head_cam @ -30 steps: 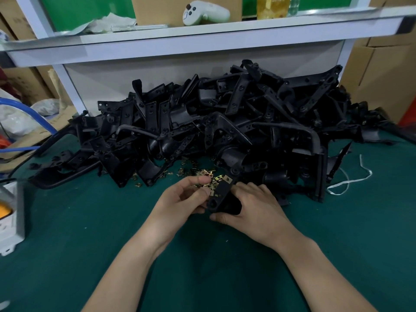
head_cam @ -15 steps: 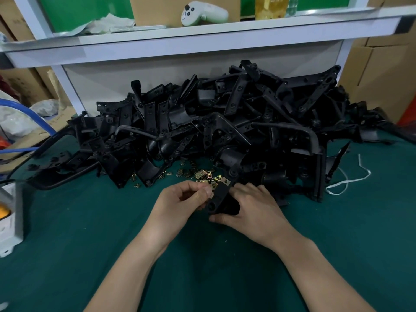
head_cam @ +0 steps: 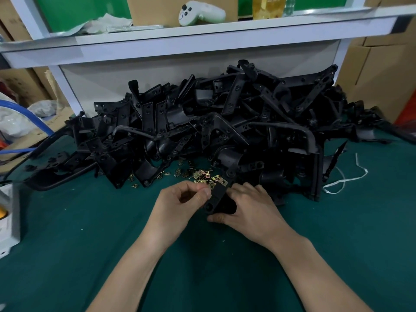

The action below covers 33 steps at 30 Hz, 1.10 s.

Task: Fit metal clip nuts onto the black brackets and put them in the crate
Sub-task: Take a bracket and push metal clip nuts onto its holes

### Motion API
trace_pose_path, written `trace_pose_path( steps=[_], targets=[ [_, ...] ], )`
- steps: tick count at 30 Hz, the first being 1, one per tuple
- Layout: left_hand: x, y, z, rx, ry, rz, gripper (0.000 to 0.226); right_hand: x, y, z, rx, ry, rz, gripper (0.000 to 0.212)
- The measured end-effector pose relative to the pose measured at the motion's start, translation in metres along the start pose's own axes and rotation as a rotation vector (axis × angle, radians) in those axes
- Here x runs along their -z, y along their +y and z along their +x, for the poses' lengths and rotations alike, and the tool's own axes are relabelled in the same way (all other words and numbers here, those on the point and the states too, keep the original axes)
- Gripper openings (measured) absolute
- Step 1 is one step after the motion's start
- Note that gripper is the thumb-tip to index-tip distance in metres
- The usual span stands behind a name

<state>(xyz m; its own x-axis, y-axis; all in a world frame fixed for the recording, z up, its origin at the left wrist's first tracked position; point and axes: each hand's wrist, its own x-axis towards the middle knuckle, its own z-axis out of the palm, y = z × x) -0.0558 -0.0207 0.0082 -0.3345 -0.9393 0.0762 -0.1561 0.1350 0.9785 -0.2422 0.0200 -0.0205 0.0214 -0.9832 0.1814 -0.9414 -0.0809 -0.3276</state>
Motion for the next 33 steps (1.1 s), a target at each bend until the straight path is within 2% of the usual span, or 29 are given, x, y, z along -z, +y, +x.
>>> trace_pose_path(
  steps=[9,14,18,22,28,33],
  targets=[
    [-0.003,0.003,-0.002,-0.007,0.004,0.044,0.004,0.000,0.000,0.002,0.002,-0.028,-0.041,0.082],
    [-0.010,-0.001,-0.005,-0.036,0.062,0.081,0.009,-0.002,0.001,0.002,-0.006,0.013,-0.061,0.085],
    [-0.018,-0.009,-0.010,-0.101,0.088,0.348,0.036,-0.002,0.002,0.003,-0.019,0.000,-0.075,0.094],
    [-0.021,-0.013,-0.011,-0.102,0.152,0.518,0.036,-0.002,0.001,0.003,-0.027,-0.003,-0.075,0.080],
    [-0.028,-0.010,-0.015,-0.235,0.264,0.665,0.043,-0.003,0.002,0.003,-0.021,-0.010,-0.108,0.080],
    [-0.030,-0.012,-0.015,-0.324,0.298,0.739,0.038,-0.003,0.002,0.003,-0.016,-0.017,-0.123,0.077]
  ],
)
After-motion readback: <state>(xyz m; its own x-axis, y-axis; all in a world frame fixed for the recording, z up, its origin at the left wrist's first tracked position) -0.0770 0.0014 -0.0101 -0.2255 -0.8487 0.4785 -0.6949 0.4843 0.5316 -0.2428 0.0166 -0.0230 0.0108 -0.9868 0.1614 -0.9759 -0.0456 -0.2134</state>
